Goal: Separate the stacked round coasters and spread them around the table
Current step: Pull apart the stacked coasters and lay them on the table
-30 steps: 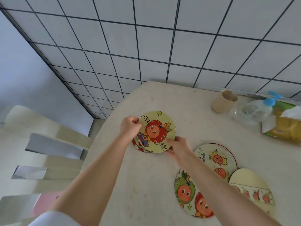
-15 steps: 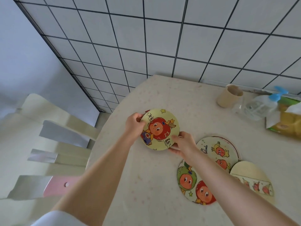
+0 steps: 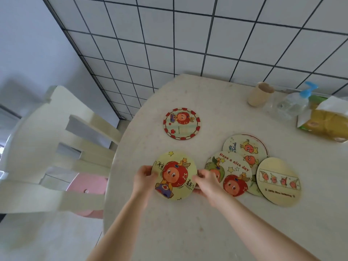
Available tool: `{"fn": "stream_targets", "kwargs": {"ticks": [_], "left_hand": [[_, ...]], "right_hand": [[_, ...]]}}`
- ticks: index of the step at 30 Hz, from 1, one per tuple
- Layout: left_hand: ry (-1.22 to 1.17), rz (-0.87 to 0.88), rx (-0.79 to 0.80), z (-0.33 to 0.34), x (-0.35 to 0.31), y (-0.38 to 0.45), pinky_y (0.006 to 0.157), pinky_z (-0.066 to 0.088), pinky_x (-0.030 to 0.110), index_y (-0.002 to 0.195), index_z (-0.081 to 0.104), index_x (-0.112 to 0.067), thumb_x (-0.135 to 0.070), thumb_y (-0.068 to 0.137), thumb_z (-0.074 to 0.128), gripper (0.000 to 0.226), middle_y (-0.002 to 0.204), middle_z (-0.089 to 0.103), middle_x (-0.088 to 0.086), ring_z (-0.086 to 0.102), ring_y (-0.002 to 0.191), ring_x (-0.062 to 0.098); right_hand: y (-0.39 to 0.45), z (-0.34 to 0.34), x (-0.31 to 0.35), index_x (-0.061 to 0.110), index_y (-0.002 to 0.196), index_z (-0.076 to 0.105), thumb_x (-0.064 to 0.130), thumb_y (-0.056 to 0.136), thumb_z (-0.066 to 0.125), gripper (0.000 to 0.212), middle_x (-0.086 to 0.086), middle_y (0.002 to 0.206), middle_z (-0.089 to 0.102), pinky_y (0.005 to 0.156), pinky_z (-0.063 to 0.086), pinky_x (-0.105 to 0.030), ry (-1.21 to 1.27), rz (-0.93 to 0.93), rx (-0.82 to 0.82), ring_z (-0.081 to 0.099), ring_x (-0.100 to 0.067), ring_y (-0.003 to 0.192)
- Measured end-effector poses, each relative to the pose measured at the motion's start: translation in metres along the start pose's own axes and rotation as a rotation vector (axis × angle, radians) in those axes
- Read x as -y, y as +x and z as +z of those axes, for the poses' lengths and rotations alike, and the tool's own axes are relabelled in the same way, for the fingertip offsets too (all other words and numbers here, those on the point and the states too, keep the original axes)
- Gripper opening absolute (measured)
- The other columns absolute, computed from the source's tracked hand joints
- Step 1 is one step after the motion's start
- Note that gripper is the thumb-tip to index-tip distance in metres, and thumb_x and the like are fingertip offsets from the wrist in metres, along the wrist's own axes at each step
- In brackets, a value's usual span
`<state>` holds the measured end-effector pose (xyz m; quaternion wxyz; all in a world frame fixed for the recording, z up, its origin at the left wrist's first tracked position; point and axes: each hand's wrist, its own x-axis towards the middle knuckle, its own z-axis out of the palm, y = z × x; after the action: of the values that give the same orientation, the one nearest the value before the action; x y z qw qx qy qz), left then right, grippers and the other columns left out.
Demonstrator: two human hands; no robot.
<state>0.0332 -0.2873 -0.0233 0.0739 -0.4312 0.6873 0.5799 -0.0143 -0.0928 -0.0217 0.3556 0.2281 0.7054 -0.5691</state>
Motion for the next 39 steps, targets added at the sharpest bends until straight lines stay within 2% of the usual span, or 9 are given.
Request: {"fn": "stream_targets", "kwargs": {"ticks": [5, 11, 16, 23, 27, 32, 34, 37, 39], "left_hand": [[0.009, -0.016, -0.058, -0.019, 0.031, -0.011, 0.064, 0.049, 0.031, 0.09, 0.062, -0.019, -0.008, 0.084, 0.057, 0.014, 0.093, 0.07, 0.006, 0.066, 0.086, 0.025], [0.122, 0.071, -0.131, -0.03, 0.039, -0.011, 0.064, 0.049, 0.03, 0.099, 0.066, -0.012, 0.0, 0.085, 0.055, 0.021, 0.093, 0.069, 0.005, 0.065, 0.09, 0.026], [0.161, 0.103, -0.236, -0.015, 0.032, -0.023, 0.078, 0.049, 0.032, 0.113, 0.062, -0.011, 0.002, 0.081, 0.054, 0.035, 0.109, 0.064, 0.006, 0.06, 0.098, 0.023], [0.261, 0.26, -0.089, 0.06, -0.001, -0.043, 0.062, 0.037, 0.018, 0.11, 0.065, -0.019, -0.008, 0.087, 0.055, 0.027, 0.101, 0.065, -0.005, 0.055, 0.084, 0.008], [0.328, 0.277, 0.08, 0.109, -0.015, -0.052, 0.063, 0.044, 0.023, 0.119, 0.06, -0.018, -0.008, 0.089, 0.053, 0.033, 0.115, 0.063, 0.002, 0.058, 0.1, 0.017], [0.39, 0.254, 0.144, 0.155, -0.029, -0.047, 0.091, 0.052, 0.041, 0.133, 0.05, -0.015, -0.01, 0.091, 0.054, 0.043, 0.132, 0.056, 0.007, 0.055, 0.117, 0.024], [0.407, 0.237, 0.133, 0.167, -0.032, -0.041, 0.082, 0.053, 0.036, 0.135, 0.047, -0.015, -0.008, 0.09, 0.055, 0.046, 0.134, 0.054, 0.007, 0.057, 0.11, 0.023], [0.398, 0.205, 0.15, 0.178, -0.035, -0.036, 0.065, 0.043, 0.024, 0.135, 0.046, -0.017, -0.009, 0.088, 0.058, 0.049, 0.132, 0.055, 0.005, 0.054, 0.098, 0.017], [0.353, 0.172, 0.143, 0.182, -0.036, -0.035, 0.058, 0.039, 0.02, 0.135, 0.045, -0.017, -0.011, 0.086, 0.061, 0.052, 0.126, 0.057, 0.004, 0.055, 0.092, 0.013]], "right_hand": [[-0.015, 0.021, -0.015, 0.016, 0.087, 0.064, 0.007, 0.088, 0.057, 0.012, -0.01, 0.098, 0.073, 0.082, 0.061, -0.046, -0.145, -0.046, -0.015, 0.072, -0.027, 0.092], [-0.024, 0.027, -0.016, 0.007, 0.112, 0.059, 0.004, 0.087, 0.059, 0.025, -0.007, 0.103, 0.067, 0.09, 0.057, -0.047, -0.22, -0.091, -0.062, 0.068, -0.028, 0.101], [-0.034, -0.003, -0.024, 0.01, 0.118, 0.057, 0.009, 0.091, 0.053, 0.027, -0.004, 0.109, 0.063, 0.094, 0.055, -0.044, -0.279, -0.1, -0.117, 0.064, -0.025, 0.102], [-0.039, -0.085, -0.034, 0.007, 0.115, 0.058, 0.005, 0.09, 0.056, 0.026, -0.008, 0.113, 0.062, 0.095, 0.054, -0.047, -0.278, -0.074, -0.283, 0.062, -0.029, 0.106], [-0.037, -0.127, -0.035, 0.006, 0.12, 0.06, 0.007, 0.089, 0.055, 0.031, -0.011, 0.114, 0.067, 0.091, 0.056, -0.046, -0.217, -0.031, -0.442, 0.067, -0.031, 0.1], [-0.025, -0.153, -0.023, 0.009, 0.116, 0.063, 0.008, 0.087, 0.053, 0.031, -0.005, 0.097, 0.069, 0.093, 0.055, -0.047, -0.138, -0.023, -0.443, 0.068, -0.032, 0.099], [-0.02, -0.155, -0.018, 0.015, 0.103, 0.065, 0.003, 0.085, 0.051, 0.026, 0.005, 0.079, 0.063, 0.089, 0.056, -0.044, -0.128, -0.032, -0.433, 0.069, -0.03, 0.094], [-0.012, -0.153, -0.016, 0.017, 0.083, 0.061, 0.002, 0.084, 0.05, 0.019, 0.003, 0.073, 0.062, 0.074, 0.057, -0.038, -0.12, -0.033, -0.408, 0.066, -0.023, 0.077], [-0.007, -0.153, -0.017, 0.01, 0.091, 0.069, 0.006, 0.086, 0.054, 0.016, -0.002, 0.081, 0.07, 0.072, 0.058, -0.034, -0.083, -0.037, -0.379, 0.066, -0.021, 0.078]]}}
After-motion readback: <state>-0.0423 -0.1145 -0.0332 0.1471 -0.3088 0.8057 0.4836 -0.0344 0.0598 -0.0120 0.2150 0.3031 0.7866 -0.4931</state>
